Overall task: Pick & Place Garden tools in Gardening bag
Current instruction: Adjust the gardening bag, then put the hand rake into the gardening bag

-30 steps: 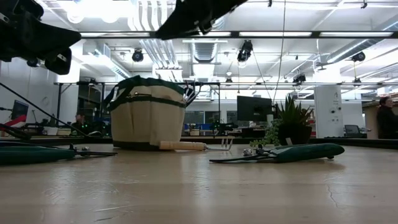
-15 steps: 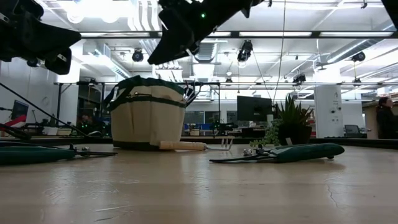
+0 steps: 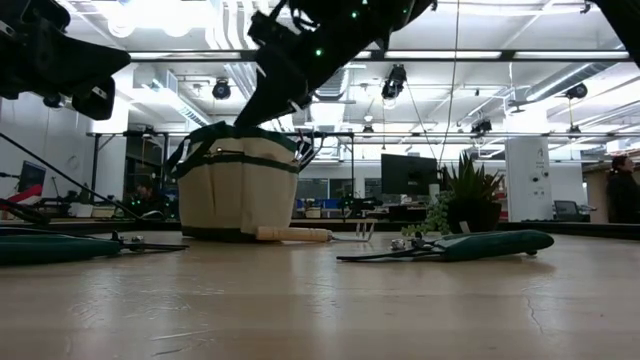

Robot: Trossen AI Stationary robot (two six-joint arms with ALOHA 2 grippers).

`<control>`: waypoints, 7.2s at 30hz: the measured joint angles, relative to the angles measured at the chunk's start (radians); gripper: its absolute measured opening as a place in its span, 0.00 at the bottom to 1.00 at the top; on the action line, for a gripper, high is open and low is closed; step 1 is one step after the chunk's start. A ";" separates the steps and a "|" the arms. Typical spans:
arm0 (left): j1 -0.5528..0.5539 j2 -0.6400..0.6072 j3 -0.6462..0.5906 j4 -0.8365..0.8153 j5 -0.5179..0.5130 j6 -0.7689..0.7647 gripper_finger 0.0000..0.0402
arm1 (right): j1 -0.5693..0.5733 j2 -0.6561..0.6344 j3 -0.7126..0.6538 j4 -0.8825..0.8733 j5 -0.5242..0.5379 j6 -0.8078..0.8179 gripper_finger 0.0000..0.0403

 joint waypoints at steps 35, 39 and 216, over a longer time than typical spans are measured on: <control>0.000 0.000 0.000 0.000 0.000 0.000 0.01 | -0.076 -0.056 0.032 -0.452 0.217 -0.695 0.02; 0.000 0.000 0.000 0.000 0.000 0.000 0.01 | -0.097 -0.056 0.031 -0.500 0.270 -0.729 0.02; 0.044 1.176 0.566 0.399 -0.229 0.616 0.29 | 0.312 -0.217 -0.271 0.073 0.528 -0.208 0.02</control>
